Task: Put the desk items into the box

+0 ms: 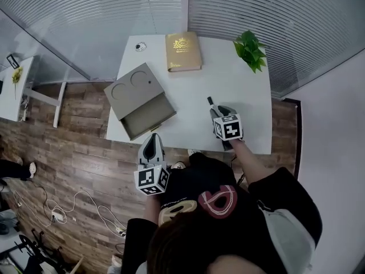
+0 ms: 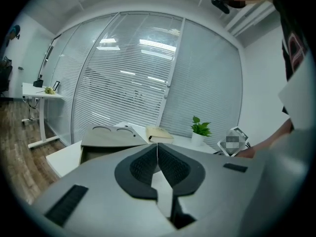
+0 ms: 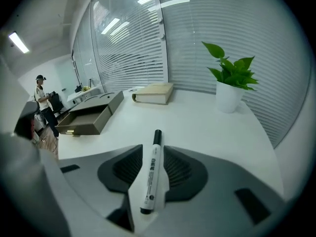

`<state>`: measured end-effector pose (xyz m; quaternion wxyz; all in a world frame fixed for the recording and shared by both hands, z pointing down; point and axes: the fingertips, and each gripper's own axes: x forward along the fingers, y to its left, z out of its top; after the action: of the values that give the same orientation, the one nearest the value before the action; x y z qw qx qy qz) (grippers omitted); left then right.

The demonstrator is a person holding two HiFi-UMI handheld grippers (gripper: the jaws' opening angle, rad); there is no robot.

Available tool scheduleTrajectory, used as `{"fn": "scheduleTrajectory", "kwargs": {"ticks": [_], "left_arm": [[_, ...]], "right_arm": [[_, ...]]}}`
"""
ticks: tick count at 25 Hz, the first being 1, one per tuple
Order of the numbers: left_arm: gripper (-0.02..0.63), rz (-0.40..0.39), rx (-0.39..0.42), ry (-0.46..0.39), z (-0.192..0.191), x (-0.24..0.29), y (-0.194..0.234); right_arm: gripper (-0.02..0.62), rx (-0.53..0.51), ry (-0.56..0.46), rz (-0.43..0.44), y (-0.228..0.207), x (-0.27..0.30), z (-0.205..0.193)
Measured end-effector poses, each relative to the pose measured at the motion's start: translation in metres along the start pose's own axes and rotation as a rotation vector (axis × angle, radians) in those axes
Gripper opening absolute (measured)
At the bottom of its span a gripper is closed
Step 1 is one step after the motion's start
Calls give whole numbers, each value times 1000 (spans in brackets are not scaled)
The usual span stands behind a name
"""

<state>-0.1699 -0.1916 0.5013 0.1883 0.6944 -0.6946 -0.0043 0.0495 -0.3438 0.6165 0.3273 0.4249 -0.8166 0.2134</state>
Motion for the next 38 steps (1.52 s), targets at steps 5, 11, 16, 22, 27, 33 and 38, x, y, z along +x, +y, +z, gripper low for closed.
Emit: {"fn": "scheduleTrajectory", "kwargs": {"ticks": [5, 11, 16, 22, 27, 33, 38], "left_arm": [[18, 27, -4, 1, 1, 6, 4], [18, 63, 23, -13, 4, 6, 9], [18, 68, 17, -8, 4, 7, 12], [18, 72, 13, -2, 1, 5, 11], [18, 88, 4, -8, -2, 0, 13], [18, 108, 6, -16, -3, -7, 13], [18, 126, -3, -24, -1, -13, 17]], "right_arm": [[137, -14, 46, 11, -1, 14, -5], [137, -33, 84, 2, -2, 25, -11], [118, -53, 95, -6, -2, 27, -12], [109, -46, 100, -10, -4, 26, -12], [80, -51, 106, -14, -5, 26, -13], [77, -41, 125, -8, -6, 24, -14], [75, -50, 107, 0, -2, 22, -9]]}}
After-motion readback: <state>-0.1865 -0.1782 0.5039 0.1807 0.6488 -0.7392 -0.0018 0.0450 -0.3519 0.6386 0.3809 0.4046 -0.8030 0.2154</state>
